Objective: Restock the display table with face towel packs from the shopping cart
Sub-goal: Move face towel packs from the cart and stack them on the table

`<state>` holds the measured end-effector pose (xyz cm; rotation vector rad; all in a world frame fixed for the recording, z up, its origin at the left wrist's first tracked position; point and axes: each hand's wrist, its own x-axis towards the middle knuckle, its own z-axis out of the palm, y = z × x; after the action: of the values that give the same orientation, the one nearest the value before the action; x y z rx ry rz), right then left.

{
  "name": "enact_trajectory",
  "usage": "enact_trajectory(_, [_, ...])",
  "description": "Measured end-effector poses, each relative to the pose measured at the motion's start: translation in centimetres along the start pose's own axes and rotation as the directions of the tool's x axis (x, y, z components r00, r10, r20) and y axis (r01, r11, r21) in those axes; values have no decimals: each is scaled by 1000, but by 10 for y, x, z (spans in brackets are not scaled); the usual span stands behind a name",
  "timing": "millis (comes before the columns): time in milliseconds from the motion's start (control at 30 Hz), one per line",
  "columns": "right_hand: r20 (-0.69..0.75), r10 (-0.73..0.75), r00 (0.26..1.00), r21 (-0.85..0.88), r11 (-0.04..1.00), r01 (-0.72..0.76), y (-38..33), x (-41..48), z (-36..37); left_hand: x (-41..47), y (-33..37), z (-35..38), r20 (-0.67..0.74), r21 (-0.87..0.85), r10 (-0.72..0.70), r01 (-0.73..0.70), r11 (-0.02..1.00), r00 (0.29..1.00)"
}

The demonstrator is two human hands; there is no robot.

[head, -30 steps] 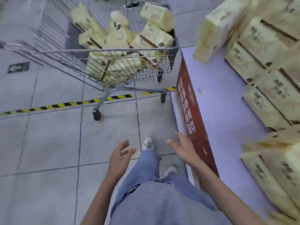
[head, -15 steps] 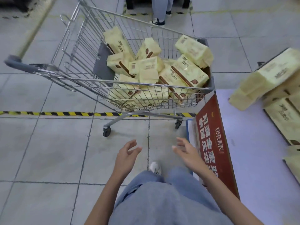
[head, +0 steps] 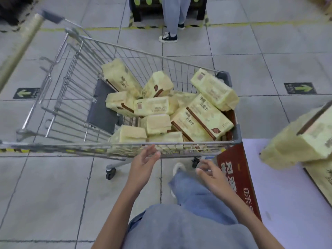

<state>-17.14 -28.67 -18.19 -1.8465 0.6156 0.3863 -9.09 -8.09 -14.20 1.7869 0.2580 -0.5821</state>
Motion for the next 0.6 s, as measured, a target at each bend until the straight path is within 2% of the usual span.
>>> enact_trajectory(200, [-101,-104,989,26,994,107,-77,93,-66,83,71,32,21,-56,-35,36,998,999])
enact_trajectory(300, [-211,-187,959,-81,981,173,-112,149,-100,129,91,66,89,-137,-157,168,976,984])
enact_trajectory(400, [-252,-248,935,-234,953,190,-132,205,-129,169,89,106,199,-71,-297,316,946,934])
enact_trajectory(533, [-151,-130,980,-384,921,63,-126,274,-151,209,69,153,249,144,-415,390,909,875])
enact_trajectory(600, [-59,-58,997,-452,892,25,-118,297,-156,225,56,171,269,146,-459,436,888,846])
